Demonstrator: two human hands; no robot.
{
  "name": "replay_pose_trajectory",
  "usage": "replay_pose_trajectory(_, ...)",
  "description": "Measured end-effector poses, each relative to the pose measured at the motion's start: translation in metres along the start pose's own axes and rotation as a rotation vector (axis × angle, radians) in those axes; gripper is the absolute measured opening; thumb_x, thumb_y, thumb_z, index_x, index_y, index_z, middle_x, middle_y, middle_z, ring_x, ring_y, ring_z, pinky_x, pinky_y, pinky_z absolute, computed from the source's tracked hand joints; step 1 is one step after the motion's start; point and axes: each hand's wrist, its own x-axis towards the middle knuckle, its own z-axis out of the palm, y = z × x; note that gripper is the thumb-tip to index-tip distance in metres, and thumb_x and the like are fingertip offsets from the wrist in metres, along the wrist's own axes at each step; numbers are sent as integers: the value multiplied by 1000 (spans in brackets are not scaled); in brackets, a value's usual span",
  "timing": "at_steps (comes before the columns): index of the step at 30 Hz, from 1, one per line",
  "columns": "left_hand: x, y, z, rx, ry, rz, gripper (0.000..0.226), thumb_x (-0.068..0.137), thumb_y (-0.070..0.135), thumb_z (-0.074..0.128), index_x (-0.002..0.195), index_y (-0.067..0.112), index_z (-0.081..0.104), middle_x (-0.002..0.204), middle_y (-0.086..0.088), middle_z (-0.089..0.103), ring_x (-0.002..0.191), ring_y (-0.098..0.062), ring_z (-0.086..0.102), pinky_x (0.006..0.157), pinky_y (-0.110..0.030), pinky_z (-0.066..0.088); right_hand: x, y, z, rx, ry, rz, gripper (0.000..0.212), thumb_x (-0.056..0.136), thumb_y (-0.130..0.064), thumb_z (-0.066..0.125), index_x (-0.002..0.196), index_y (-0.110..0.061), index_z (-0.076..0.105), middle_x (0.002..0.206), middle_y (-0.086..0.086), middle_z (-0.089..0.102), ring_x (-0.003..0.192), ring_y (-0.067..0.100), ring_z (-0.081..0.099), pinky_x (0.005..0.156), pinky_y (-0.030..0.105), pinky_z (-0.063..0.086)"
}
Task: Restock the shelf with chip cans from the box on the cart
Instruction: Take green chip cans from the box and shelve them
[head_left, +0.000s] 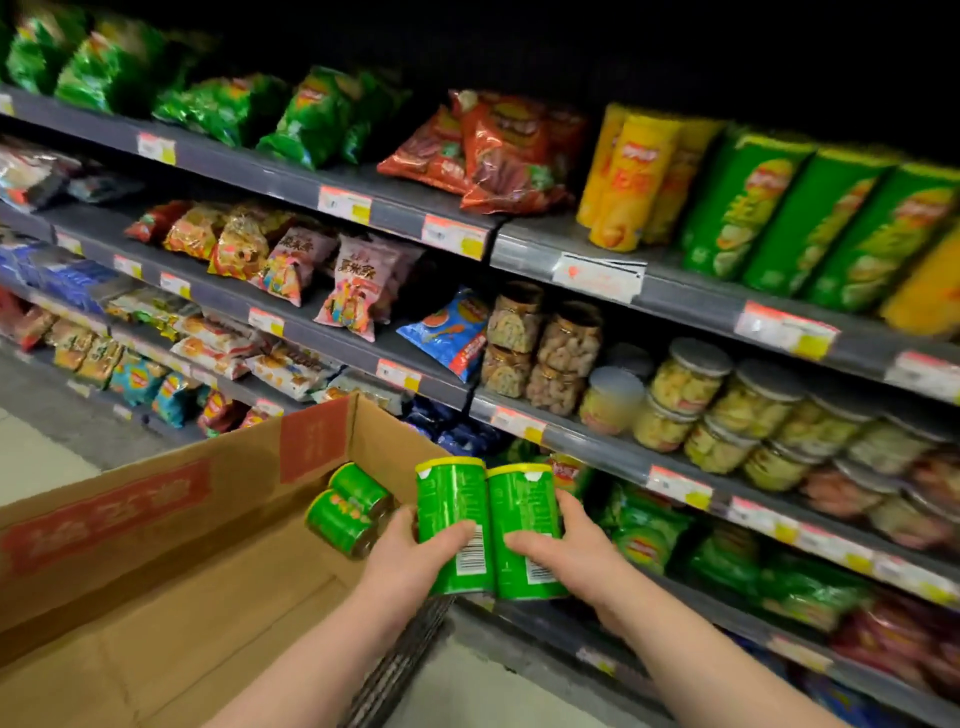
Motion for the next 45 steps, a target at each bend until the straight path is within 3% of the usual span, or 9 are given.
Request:
replay_pose_trajectory(10,-49,23,162,127,-351,71,51,59,51,77,98,27,54,101,6,68,91,-13,67,86,-35,53,-90,74,-149,127,289,78,55,82,-22,71,124,-26,37,98,-14,59,84,0,59,58,8,44)
replay_pose_trajectory(13,-79,22,224,163,-441,105,29,80,31,73,100,28,52,99,10,65,88,-6,63,71,-21,49,-132,108,-199,199,352,104,55,83,-21,70,127,-25,38,101,-12,60,86,1,61,59,11,46)
replay_pose_trajectory(18,-136,24,326,220,-560,171,41,81,35,71,112,25,47,92,19,56,83,5,54,66,-15,41,-203,161,-280,265,489,111,54,82,-20,71,127,-25,42,105,-8,63,92,6,64,66,17,49)
replay_pose_trajectory(23,-192,17,412,251,-652,215,32,83,32,70,103,28,45,89,19,57,80,5,54,62,-13,41,-266,205,-344,316,600,103,51,81,-18,72,121,-28,43,102,-8,64,88,6,65,66,18,51)
replay_pose_trajectory(28,-233,12,473,250,-739,188,39,81,32,72,113,22,51,99,10,64,89,-8,63,70,-23,46,-313,239,-388,348,686,124,72,69,-27,77,131,-24,42,111,-1,65,98,17,66,90,40,54)
replay_pose_trajectory(32,-248,12,502,264,-779,177,50,79,32,73,121,21,49,108,1,67,92,-12,65,76,-26,49,-332,259,-409,377,715,126,64,77,-22,75,130,-29,39,112,-2,63,99,17,65,90,39,54)
replay_pose_trajectory(38,-255,18,540,257,-836,164,47,76,34,78,112,22,50,100,4,68,90,-15,67,80,-30,53,-345,274,-441,397,752,99,64,78,-21,75,130,-30,39,112,-3,65,97,15,66,82,32,55)
replay_pose_trajectory(41,-258,28,568,245,-888,154,55,71,37,80,115,22,50,106,0,68,93,-17,68,84,-34,54,-352,277,-469,387,814,78,63,78,-18,75,128,-32,38,111,-4,64,98,16,66,87,37,54)
replay_pose_trajectory(45,-258,51,614,240,-944,196,72,38,58,75,100,31,53,105,5,69,94,-16,69,91,-41,53,-354,277,-516,362,870,48,63,78,-17,75,127,-32,39,108,-6,65,96,14,66,85,35,55)
